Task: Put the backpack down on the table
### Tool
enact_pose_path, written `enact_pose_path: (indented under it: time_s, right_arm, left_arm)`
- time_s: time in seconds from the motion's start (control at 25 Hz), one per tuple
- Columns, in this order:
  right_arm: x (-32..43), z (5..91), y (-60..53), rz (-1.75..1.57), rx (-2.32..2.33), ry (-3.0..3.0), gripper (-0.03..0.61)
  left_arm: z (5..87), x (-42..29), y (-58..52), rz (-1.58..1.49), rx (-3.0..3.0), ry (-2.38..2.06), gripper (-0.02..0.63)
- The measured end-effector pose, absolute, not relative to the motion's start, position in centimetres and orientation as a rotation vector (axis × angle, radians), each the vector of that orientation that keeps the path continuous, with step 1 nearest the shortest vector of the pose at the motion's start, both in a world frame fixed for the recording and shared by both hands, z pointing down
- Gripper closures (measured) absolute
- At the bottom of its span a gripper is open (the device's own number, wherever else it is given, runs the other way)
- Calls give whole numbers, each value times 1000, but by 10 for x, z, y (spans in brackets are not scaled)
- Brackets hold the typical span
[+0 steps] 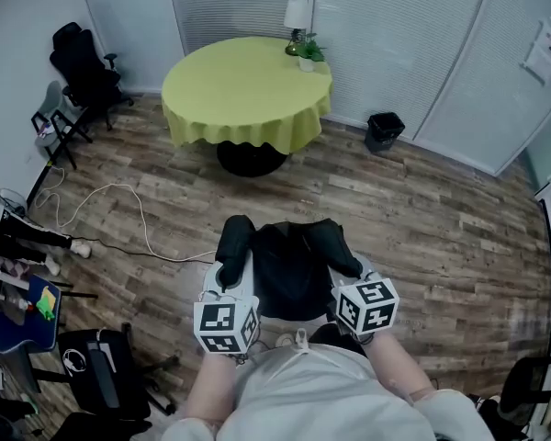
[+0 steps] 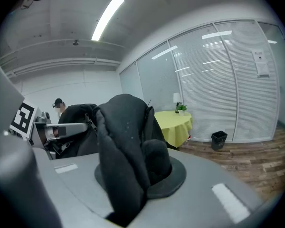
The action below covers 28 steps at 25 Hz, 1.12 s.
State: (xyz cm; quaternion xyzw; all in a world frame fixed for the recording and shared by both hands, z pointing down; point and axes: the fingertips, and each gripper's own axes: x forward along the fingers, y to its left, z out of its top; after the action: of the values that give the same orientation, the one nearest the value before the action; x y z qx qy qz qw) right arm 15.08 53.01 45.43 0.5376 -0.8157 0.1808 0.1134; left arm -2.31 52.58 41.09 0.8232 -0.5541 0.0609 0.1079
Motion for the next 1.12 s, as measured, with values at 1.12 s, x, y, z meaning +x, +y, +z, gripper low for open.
enact_pose_path:
  time_s: [1.12]
  right_arm:
    - [150, 469, 174, 536, 1268, -2507, 548]
  left_arm:
    - [426, -18, 202, 158, 2194, -1794, 583]
